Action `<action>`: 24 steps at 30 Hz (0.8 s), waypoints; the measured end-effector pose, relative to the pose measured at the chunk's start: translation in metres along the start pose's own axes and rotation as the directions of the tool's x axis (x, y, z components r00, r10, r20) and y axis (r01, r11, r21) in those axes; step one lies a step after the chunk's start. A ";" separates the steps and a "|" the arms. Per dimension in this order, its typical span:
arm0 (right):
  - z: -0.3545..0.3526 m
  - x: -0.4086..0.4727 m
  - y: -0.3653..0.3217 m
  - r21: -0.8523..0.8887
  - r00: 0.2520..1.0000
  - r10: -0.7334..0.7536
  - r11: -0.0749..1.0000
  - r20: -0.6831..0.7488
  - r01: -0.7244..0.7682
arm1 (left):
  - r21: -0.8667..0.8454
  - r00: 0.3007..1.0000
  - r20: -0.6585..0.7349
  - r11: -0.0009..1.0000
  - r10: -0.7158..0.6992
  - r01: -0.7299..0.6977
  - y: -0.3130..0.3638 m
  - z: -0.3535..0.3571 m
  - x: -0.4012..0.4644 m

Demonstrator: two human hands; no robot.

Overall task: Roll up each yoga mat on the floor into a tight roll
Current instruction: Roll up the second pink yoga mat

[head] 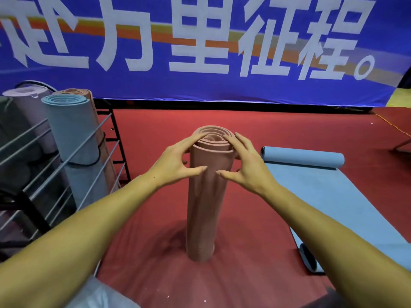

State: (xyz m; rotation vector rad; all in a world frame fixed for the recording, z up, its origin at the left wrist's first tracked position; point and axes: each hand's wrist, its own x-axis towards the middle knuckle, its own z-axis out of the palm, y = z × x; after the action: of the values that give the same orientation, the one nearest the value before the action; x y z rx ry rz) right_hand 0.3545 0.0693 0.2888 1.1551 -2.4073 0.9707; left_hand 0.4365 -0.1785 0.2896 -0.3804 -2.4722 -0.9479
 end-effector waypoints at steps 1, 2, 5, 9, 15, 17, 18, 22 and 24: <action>0.004 -0.001 0.000 0.007 1.000 0.008 1.000 -0.001 -0.008 | -0.019 1.000 0.003 1.000 -0.005 0.005 0.000 0.000 0.000; 0.005 0.000 0.000 0.002 1.000 0.016 1.000 -0.001 -0.016 | -0.019 1.000 0.003 1.000 0.000 0.000 0.000 -0.002 0.003; 0.004 0.009 0.003 -0.035 0.999 0.026 0.999 0.046 -0.024 | 0.050 0.999 0.027 0.998 0.026 -0.027 -0.004 -0.008 0.011; 0.012 0.012 -0.001 0.007 0.994 0.034 0.999 0.105 -0.035 | 0.003 0.994 0.106 0.999 -0.040 0.039 -0.014 -0.004 0.012; 0.009 0.023 -0.003 0.085 0.991 0.076 0.993 0.113 -0.085 | -0.007 0.985 0.171 0.999 -0.034 0.035 -0.018 -0.011 0.022; 0.015 0.023 -0.005 0.109 0.992 0.105 0.988 0.064 -0.112 | 0.004 0.993 0.119 1.000 -0.007 0.006 -0.019 -0.011 0.022; 0.018 0.024 -0.007 0.118 0.989 0.141 0.982 0.043 -0.145 | 0.009 0.997 0.081 1.000 0.002 -0.003 -0.019 -0.012 0.023; 0.023 0.041 -0.016 0.116 0.963 0.269 0.956 0.006 -0.268 | 0.114 0.999 -0.025 0.993 0.029 -0.026 -0.025 -0.021 0.029; 0.027 0.056 -0.023 0.165 0.953 0.302 0.938 0.039 -0.304 | 0.185 0.998 -0.065 0.983 0.007 0.005 -0.031 -0.024 0.032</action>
State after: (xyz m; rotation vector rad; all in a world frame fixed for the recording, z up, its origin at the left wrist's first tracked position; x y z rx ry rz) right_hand 0.3371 0.0087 0.3089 0.8550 -2.6071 1.2862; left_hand 0.4038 -0.2140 0.3046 -0.2840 -2.4738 -0.7107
